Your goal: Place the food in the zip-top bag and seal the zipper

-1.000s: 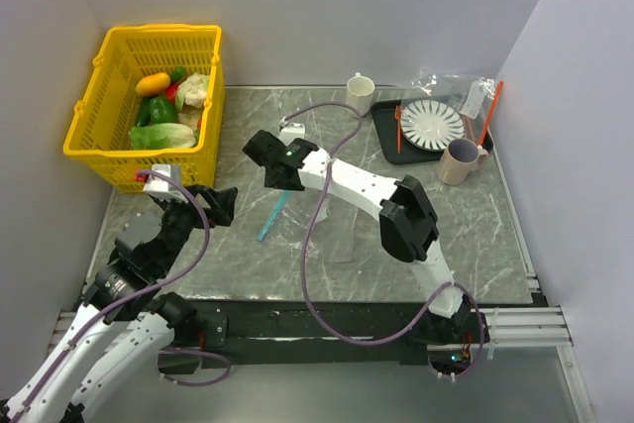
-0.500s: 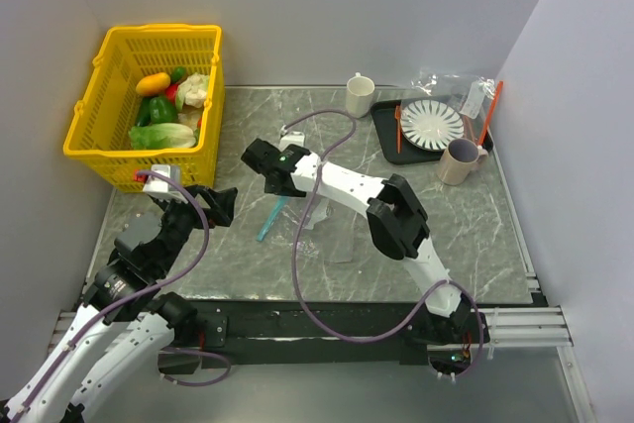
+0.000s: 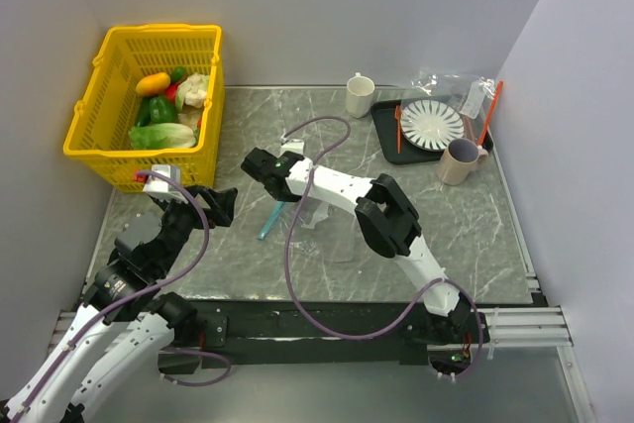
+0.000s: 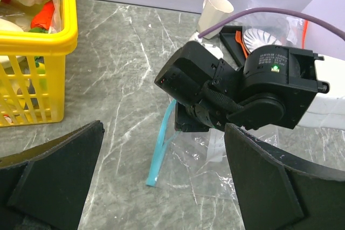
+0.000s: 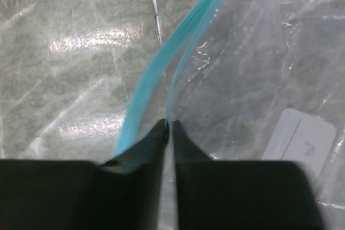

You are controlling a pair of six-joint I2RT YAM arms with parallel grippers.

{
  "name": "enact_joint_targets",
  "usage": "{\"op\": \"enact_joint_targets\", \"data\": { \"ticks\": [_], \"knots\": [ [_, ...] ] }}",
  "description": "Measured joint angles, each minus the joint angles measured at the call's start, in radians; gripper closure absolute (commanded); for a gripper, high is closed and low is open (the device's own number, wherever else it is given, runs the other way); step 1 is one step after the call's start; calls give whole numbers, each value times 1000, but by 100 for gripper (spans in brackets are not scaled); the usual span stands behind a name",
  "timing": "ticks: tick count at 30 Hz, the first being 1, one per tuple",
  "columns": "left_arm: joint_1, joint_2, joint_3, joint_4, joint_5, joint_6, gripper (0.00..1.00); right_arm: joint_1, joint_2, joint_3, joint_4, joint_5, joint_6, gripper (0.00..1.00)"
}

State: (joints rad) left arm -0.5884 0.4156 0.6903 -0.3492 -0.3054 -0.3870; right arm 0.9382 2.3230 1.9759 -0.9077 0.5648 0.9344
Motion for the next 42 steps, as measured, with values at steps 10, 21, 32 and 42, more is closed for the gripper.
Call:
{"op": "enact_joint_targets", "data": {
  "ticks": [10,21,32,42],
  "knots": [
    [0,19,0,0,-5,0,1,0,-182,-264,121,-34,-51,100],
    [0,187,2,2,86,-90,1,0,-778,-764,464,-221,-177,100],
    [1,468,45,127,387,-247,1,0,-978,-936,574,-332,-256,100],
    [1,590,45,241,531,-303,6,0,-1006,-938,609,-369,-272,100]
  ]
}}
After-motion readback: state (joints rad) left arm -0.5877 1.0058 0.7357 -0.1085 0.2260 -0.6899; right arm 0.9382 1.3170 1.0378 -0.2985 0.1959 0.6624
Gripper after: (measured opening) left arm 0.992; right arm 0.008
